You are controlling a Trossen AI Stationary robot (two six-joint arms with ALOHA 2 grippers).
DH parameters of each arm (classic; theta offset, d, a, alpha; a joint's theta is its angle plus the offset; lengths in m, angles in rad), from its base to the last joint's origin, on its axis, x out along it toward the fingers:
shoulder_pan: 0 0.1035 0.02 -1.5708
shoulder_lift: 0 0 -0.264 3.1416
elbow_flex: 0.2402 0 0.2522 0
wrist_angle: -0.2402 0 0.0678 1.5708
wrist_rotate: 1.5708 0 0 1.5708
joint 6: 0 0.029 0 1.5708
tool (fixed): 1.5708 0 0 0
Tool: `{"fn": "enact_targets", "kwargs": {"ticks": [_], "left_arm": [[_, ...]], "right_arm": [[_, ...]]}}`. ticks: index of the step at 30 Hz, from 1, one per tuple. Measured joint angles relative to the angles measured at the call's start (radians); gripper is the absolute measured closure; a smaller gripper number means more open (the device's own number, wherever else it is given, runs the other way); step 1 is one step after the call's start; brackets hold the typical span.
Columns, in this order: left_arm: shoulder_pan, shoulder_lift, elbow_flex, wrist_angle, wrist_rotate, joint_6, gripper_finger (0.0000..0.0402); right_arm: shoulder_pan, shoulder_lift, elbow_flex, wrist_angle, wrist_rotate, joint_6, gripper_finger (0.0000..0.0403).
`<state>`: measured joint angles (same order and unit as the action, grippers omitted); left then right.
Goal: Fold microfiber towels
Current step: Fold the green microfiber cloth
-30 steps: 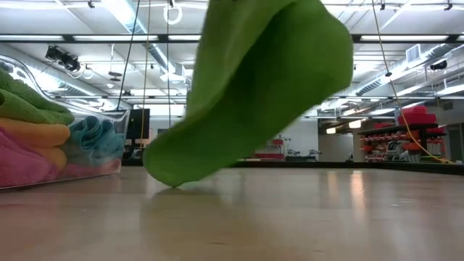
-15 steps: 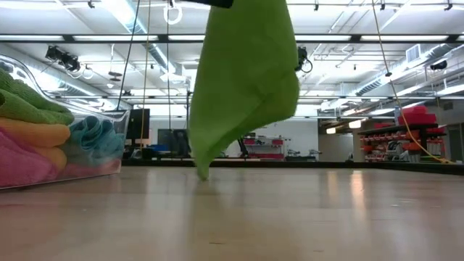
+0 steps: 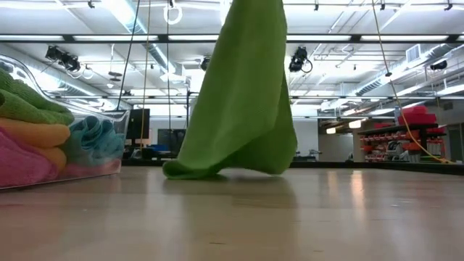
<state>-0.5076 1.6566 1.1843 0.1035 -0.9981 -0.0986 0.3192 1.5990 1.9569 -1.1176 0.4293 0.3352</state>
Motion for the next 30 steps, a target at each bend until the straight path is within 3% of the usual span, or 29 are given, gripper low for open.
{"fn": "enact_targets", "kwargs": {"ticks": [10, 16, 27, 30], "left_arm": [[0.006, -0.001, 0.000, -0.001, 0.000, -0.051, 0.0173], [0.027, -0.001, 0.000, -0.040, 0.000, -0.112, 0.0173], [0.066, -0.001, 0.000, -0.155, 0.000, -0.231, 0.0179], [0.068, -0.001, 0.000, -0.160, 0.000, -0.229, 0.0198]], "right_arm": [[-0.034, 0.002, -0.208, 0.141, -0.001, 0.152, 0.0397], [-0.049, 0.001, -0.221, 0.213, -0.061, 0.207, 0.0397], [-0.034, -0.003, -0.218, 0.346, -0.064, 0.215, 0.0397], [-0.023, -0.004, -0.218, 0.371, -0.064, 0.203, 0.0397]]}}
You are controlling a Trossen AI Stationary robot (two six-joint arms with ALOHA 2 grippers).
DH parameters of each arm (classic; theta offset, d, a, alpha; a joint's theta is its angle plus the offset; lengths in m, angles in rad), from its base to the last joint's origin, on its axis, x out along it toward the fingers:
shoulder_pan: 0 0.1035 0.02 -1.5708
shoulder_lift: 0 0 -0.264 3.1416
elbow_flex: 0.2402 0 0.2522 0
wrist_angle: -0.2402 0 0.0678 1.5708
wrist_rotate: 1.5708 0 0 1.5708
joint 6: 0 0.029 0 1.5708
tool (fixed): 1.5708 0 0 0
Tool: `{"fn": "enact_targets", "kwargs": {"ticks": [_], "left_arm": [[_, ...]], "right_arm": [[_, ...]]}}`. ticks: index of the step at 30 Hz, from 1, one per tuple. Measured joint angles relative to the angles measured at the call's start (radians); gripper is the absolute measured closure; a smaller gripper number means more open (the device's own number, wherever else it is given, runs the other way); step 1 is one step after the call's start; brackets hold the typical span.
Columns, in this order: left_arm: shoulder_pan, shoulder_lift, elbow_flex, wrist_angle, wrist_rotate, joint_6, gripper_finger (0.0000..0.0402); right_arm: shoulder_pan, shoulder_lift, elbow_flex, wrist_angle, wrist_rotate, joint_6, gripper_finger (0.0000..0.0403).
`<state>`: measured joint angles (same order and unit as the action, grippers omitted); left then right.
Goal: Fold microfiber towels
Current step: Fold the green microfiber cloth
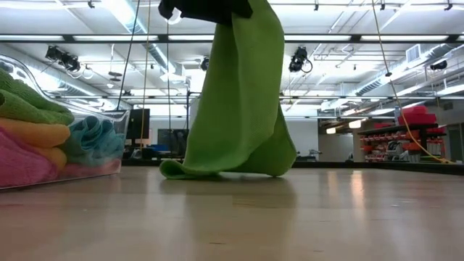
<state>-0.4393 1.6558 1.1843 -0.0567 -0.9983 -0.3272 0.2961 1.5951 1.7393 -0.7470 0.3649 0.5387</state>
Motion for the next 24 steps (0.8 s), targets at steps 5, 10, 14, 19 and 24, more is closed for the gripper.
{"fn": "enact_targets", "kwargs": {"ticks": [5, 10, 14, 19, 24], "left_arm": [[-0.017, 0.000, 0.000, -0.013, 0.017, 0.035, 0.0298], [-0.088, -0.023, 0.000, -0.042, 0.077, 0.113, 0.0386], [-0.145, -0.063, 0.000, -0.087, 0.275, 0.109, 0.0373], [-0.165, -0.053, 0.001, -0.188, 0.372, 0.012, 0.0389], [-0.137, -0.012, 0.001, -0.275, 0.396, -0.103, 0.0385]], "right_arm": [[0.002, 0.000, 0.000, -0.026, 0.000, -0.031, 0.0397], [0.002, -0.021, 0.000, -0.144, -0.082, -0.154, 0.0397], [0.019, -0.021, 0.000, -0.325, -0.143, -0.233, 0.0397], [0.072, -0.011, -0.090, -0.353, -0.166, -0.236, 0.0397], [0.134, -0.011, -0.220, -0.311, -0.172, -0.233, 0.0397]]}}
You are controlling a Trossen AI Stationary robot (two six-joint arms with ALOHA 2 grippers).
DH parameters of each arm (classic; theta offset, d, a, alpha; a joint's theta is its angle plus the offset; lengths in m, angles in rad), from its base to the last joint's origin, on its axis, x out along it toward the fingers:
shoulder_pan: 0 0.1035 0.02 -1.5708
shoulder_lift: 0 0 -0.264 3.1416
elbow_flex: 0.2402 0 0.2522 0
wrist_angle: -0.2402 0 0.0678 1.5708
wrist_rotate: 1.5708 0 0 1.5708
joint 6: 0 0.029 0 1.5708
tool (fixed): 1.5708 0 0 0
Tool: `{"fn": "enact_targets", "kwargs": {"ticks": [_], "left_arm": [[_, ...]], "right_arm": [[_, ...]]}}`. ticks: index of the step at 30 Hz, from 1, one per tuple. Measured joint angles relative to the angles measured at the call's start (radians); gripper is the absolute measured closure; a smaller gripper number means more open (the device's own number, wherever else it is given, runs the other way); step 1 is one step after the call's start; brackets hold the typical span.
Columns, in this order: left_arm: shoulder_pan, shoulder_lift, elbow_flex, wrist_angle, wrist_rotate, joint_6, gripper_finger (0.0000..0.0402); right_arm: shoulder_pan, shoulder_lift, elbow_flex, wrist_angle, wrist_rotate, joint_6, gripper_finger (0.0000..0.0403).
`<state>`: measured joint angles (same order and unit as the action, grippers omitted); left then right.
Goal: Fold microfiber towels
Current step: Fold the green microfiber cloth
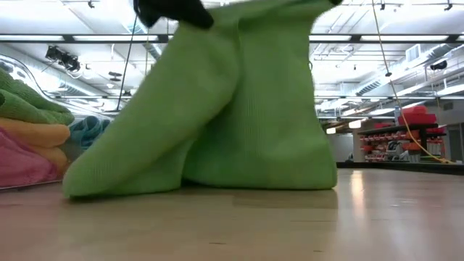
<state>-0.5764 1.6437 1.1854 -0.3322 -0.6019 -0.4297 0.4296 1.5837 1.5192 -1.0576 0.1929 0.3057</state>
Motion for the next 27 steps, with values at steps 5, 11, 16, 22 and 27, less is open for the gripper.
{"fn": "enact_targets", "kwargs": {"ticks": [5, 11, 16, 22, 27], "left_arm": [[0.045, 0.050, 0.000, -0.019, 0.012, -0.011, 0.0367], [0.116, 0.130, -0.001, -0.023, 0.009, 0.024, 0.0386], [0.178, 0.167, -0.002, -0.035, -0.041, 0.076, 0.0382], [0.246, 0.166, -0.002, -0.049, -0.108, 0.087, 0.0319], [0.232, 0.126, -0.002, -0.078, -0.108, 0.108, 0.0244]], "right_arm": [[0.039, -0.002, -0.092, 0.011, 0.001, 0.041, 0.0397], [0.031, -0.002, -0.183, 0.044, 0.097, 0.096, 0.0397], [-0.018, -0.002, -0.279, 0.112, 0.130, 0.115, 0.0397], [-0.101, -0.002, -0.397, 0.213, 0.134, 0.160, 0.0397], [-0.153, -0.002, -0.448, 0.214, 0.109, 0.231, 0.0397]]}}
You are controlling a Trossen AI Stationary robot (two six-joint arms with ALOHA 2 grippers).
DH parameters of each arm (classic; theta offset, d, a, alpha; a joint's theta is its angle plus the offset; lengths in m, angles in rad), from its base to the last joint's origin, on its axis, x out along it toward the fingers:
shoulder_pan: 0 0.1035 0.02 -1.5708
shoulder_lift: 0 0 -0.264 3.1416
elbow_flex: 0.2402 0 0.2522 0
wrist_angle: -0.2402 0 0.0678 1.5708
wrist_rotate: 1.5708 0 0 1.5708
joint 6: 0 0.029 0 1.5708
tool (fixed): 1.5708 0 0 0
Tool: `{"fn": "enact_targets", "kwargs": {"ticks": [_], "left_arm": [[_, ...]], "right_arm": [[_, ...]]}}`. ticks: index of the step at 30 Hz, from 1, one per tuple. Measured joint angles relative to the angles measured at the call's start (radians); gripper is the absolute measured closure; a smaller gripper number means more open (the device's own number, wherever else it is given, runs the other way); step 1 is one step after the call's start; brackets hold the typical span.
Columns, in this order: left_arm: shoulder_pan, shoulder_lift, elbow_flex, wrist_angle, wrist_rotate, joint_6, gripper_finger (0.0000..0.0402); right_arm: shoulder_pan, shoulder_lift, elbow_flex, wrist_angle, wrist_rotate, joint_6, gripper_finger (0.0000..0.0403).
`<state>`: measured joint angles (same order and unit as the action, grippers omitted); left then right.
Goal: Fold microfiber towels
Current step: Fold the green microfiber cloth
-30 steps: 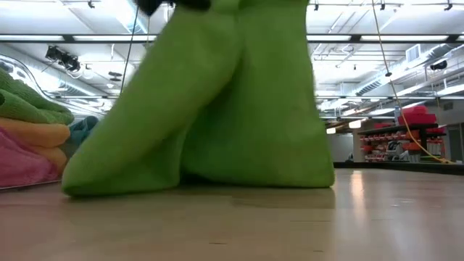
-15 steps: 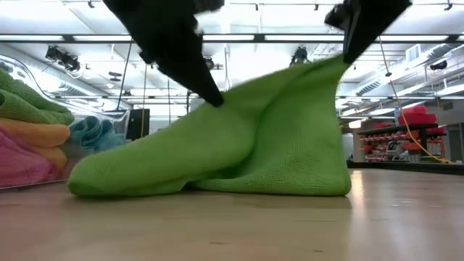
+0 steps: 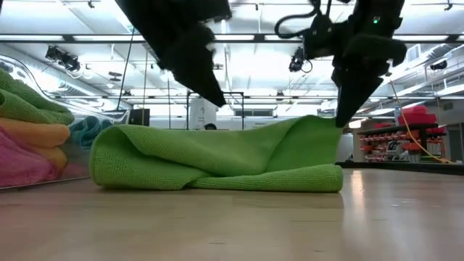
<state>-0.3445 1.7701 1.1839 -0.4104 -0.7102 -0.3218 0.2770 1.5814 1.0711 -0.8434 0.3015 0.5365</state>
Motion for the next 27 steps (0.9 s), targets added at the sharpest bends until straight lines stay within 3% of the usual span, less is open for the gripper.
{"fn": "enact_targets", "kwargs": {"ticks": [4, 10, 18, 27], "left_arm": [[-0.047, -0.034, 0.000, -0.006, 0.030, -0.009, 0.0206], [-0.145, -0.019, 0.002, 0.054, 0.239, -0.084, 0.0196], [-0.212, 0.088, 0.001, 0.047, 0.266, -0.188, 0.0231], [-0.095, 0.130, 0.001, -0.048, 0.248, -0.237, 0.0282]], "right_arm": [[-0.026, 0.000, -0.007, 0.000, -0.012, 0.004, 0.0397], [-0.061, 0.000, -0.007, 0.006, -0.023, -0.009, 0.0397], [-0.068, 0.000, -0.007, 0.029, -0.026, -0.023, 0.0397], [-0.072, 0.000, -0.007, 0.066, -0.047, -0.033, 0.0397]]}}
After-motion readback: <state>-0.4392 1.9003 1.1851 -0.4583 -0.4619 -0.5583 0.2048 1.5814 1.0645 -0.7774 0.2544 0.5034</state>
